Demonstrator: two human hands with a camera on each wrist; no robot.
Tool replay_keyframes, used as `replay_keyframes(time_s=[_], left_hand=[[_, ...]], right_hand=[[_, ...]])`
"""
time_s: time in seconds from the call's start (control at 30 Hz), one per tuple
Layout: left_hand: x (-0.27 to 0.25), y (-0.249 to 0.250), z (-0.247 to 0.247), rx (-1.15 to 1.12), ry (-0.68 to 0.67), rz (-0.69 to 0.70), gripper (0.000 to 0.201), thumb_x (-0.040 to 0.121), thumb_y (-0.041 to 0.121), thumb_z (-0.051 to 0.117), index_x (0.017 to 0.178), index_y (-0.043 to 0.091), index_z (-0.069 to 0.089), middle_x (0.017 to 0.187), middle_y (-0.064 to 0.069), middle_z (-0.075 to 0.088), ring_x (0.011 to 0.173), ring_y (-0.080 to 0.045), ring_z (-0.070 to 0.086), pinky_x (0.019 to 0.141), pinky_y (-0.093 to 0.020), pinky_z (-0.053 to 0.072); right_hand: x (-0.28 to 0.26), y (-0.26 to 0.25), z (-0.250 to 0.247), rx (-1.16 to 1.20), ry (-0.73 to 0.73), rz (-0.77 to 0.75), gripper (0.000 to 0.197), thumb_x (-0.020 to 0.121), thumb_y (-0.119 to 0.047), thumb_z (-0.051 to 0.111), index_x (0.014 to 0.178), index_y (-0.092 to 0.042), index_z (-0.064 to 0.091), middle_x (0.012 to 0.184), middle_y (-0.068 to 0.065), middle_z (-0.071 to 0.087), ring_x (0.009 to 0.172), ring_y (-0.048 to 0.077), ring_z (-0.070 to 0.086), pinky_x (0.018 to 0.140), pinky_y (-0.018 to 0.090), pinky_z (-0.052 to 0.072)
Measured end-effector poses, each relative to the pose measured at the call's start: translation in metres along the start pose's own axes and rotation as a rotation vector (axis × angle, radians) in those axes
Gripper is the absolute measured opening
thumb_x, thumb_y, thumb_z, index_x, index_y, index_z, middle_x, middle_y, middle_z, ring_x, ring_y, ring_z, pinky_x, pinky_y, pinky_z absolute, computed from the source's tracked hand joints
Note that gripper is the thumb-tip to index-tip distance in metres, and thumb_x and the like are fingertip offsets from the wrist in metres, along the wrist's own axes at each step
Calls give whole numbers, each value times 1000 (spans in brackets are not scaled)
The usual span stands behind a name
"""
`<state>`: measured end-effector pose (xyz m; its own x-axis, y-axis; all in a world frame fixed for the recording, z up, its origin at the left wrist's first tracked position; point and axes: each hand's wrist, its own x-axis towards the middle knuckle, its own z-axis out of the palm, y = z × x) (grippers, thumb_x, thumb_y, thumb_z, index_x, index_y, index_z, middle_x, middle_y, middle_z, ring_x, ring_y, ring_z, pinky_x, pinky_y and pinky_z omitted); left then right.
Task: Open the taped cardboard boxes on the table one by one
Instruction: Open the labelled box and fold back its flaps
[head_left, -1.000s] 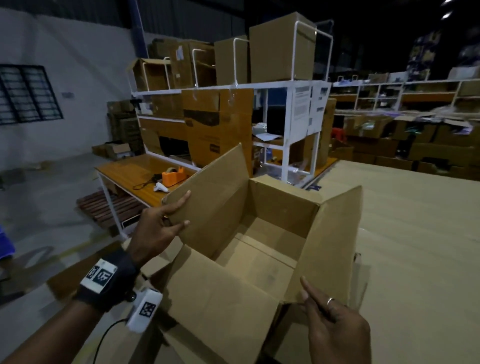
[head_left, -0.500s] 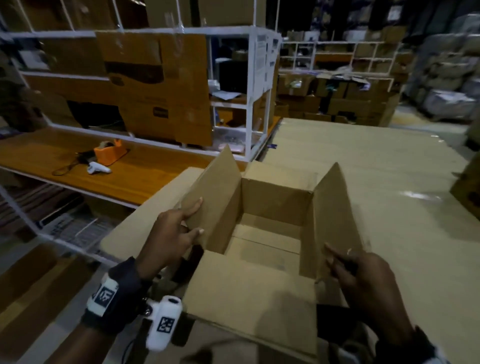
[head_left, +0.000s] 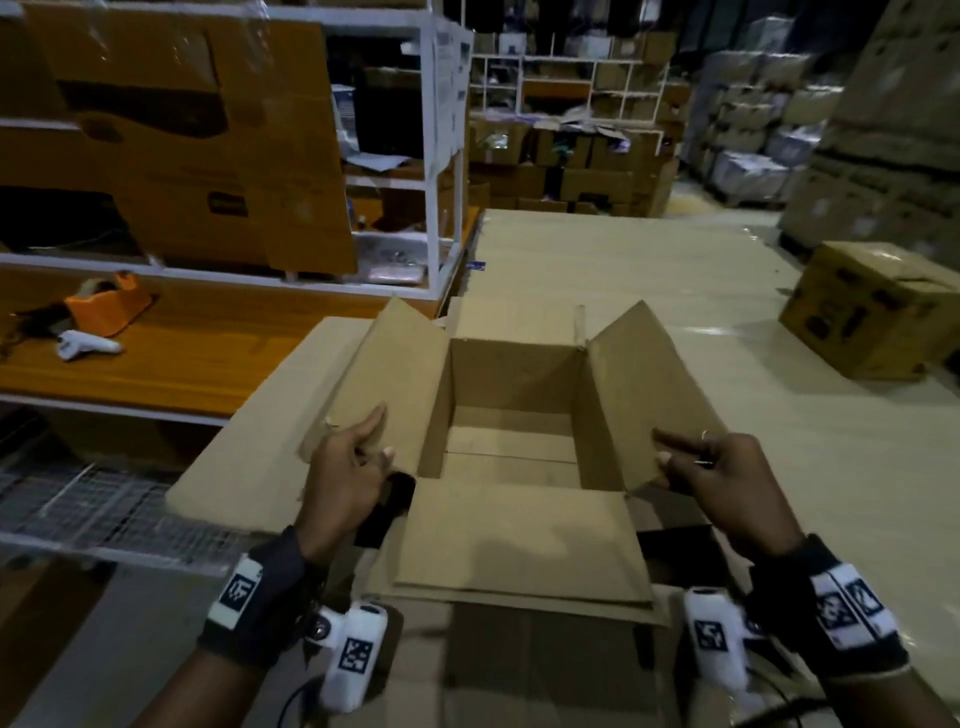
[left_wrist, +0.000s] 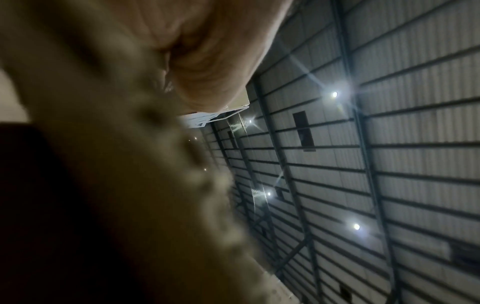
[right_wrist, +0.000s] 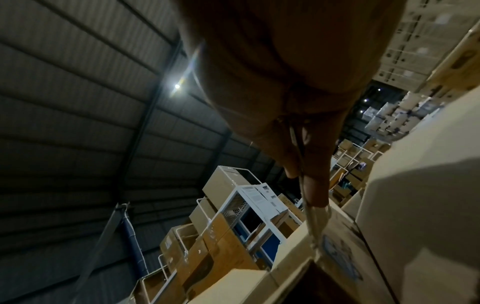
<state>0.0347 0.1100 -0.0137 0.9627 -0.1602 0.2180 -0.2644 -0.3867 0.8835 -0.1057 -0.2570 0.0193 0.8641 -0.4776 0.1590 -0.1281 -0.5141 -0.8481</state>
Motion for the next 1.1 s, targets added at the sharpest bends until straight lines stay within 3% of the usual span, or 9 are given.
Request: replay_keyframes(time_s=[0.1,0.23,0.47,0.67,0.83,0.93,1.0,1.03,1.1], left_hand=[[0,-7,2,-52,-9,-30,59,98,7,63,152,18,43,148,11,43,125,-11,56,105,-39,51],[4,-9,-1,-211,-73,-107,59,98,1,61,152,9,41,156,-1,42,127,-14,56,89,-26,58],[-6,-9,6,-279,-95,-94,60,98,2,61,153,13,40,154,-9,44,109,-28,70,79,-39,64],[-9,7,0,-175,-102,-128,58,98,4,62,152,18,44,136,-16,64,85,-24,77,71,-42,65],[-15,46,-33,165,-321,-131,40,97,21,66,137,24,62,73,-4,77,61,-21,72,59,-35,60],[-26,72,-29,448,-329,100,40,91,44,70,130,33,66,86,12,77,79,-1,71,77,-31,60],[-31,75,-14,523,-480,202,64,82,68,64,139,40,56,129,17,67,119,-2,61,104,-41,51],[-33,75,-5,572,-617,222,78,78,79,59,146,44,47,150,17,50,141,-9,44,118,-51,35],[-40,72,11,718,-855,200,95,76,86,53,157,48,22,168,15,11,157,-18,2,123,-61,-4]], right_hand=[[-11,0,2,5,-4,-17,29,93,-7,71,121,-7,72,103,0,76,77,13,76,80,37,64],[-5,1,3,27,-2,-4,31,92,-5,71,123,-8,71,100,1,76,76,11,76,79,32,63],[2,6,-5,228,-15,130,32,94,5,65,125,-1,68,102,5,72,77,14,73,71,20,60],[-6,-1,-14,216,-106,152,36,97,1,62,132,-6,64,96,21,76,76,26,77,67,24,61],[-33,-26,-18,-327,-278,-84,35,93,-32,71,128,-28,64,72,-5,76,68,4,72,74,35,61],[-50,-47,-6,-326,-399,-218,49,85,-50,72,126,-24,68,102,-13,74,96,-6,66,84,28,58],[-56,-55,3,-397,-580,-253,63,83,-52,73,141,-34,55,138,-14,58,122,-3,53,99,13,47],[-57,-56,9,-480,-665,-258,73,82,-54,74,148,-38,45,152,-10,44,137,3,41,107,12,38],[-61,-50,19,-577,-789,-199,94,77,-62,73,156,-46,25,169,-5,8,156,19,3,123,35,19]])
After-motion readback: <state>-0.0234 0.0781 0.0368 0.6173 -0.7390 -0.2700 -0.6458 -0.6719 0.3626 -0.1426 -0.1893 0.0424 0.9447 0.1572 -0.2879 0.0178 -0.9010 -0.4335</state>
